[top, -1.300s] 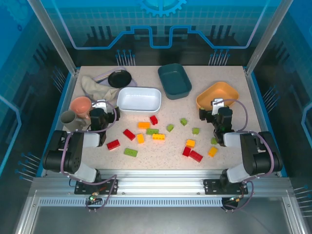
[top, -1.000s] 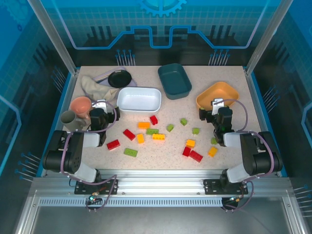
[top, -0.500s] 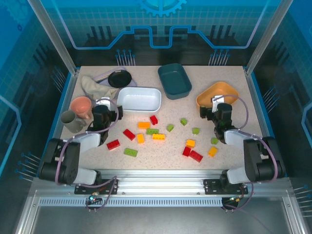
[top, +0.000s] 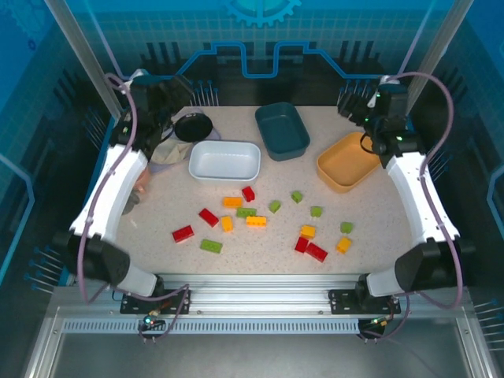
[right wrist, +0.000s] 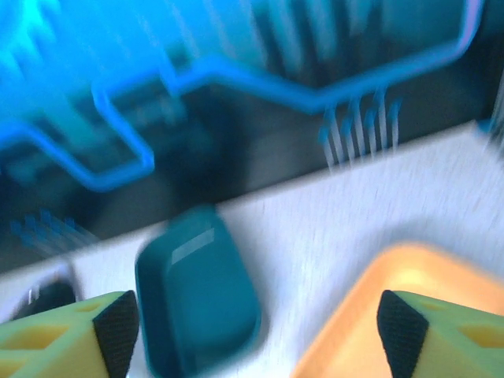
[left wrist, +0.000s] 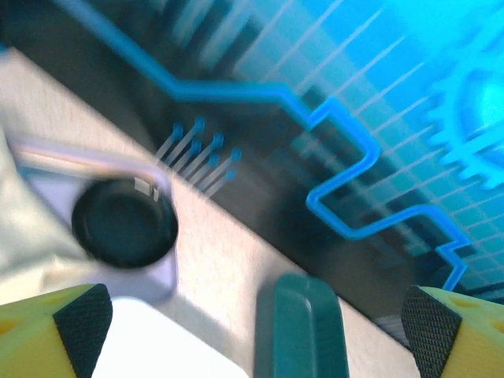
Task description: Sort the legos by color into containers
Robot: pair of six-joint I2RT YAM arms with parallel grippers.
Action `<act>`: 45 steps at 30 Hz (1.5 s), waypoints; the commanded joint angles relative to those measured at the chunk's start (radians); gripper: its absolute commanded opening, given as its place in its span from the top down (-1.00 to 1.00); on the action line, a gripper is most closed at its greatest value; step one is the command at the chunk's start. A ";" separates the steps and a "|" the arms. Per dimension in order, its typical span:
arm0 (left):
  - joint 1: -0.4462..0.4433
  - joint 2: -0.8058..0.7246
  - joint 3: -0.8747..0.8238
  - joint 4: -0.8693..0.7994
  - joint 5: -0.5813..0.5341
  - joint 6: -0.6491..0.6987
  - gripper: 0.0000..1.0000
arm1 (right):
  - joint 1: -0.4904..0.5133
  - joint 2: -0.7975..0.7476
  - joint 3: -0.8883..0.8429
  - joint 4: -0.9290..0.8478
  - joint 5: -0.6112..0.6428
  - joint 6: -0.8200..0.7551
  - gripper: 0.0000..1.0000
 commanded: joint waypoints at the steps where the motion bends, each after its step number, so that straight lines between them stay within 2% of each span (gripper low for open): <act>1: -0.026 0.212 0.133 -0.391 0.230 -0.257 -0.81 | 0.034 0.056 0.003 -0.184 -0.180 0.048 -0.58; 5: -0.082 0.406 0.316 -0.498 0.246 -0.360 -0.51 | 0.049 0.173 0.044 -0.225 -0.332 0.036 -0.47; 8: -0.114 0.526 0.427 -0.548 0.215 -0.447 -0.44 | 0.068 0.219 0.062 -0.246 -0.363 0.029 -0.47; 13: -0.132 0.683 0.525 -0.541 0.201 -0.594 -0.41 | 0.073 0.239 0.058 -0.233 -0.396 0.026 -0.47; 18: -0.134 0.801 0.604 -0.510 0.177 -0.641 -0.42 | 0.078 0.273 0.071 -0.221 -0.438 0.023 -0.47; 20: -0.134 0.840 0.628 -0.477 0.174 -0.635 -0.37 | 0.077 0.303 0.093 -0.237 -0.425 0.024 -0.48; 23: -0.134 0.892 0.659 -0.443 0.189 -0.627 -0.18 | 0.075 0.350 0.143 -0.296 -0.338 0.031 -0.47; 30: -0.145 0.957 0.708 -0.441 0.215 -0.568 0.03 | 0.054 0.425 0.203 -0.387 -0.185 0.082 -0.48; 33: -0.155 0.973 0.708 -0.408 0.247 -0.534 0.31 | 0.046 0.444 0.187 -0.378 -0.178 0.102 -0.50; 38: -0.181 0.981 0.722 -0.380 0.265 -0.472 0.56 | 0.024 0.484 0.187 -0.364 -0.186 0.097 -0.50; 41: -0.198 0.983 0.728 -0.365 0.278 -0.433 0.66 | 0.009 0.502 0.197 -0.368 -0.179 0.085 -0.50; 45: -0.224 0.983 0.746 -0.356 0.285 -0.380 0.68 | -0.013 0.510 0.193 -0.371 -0.172 0.068 -0.50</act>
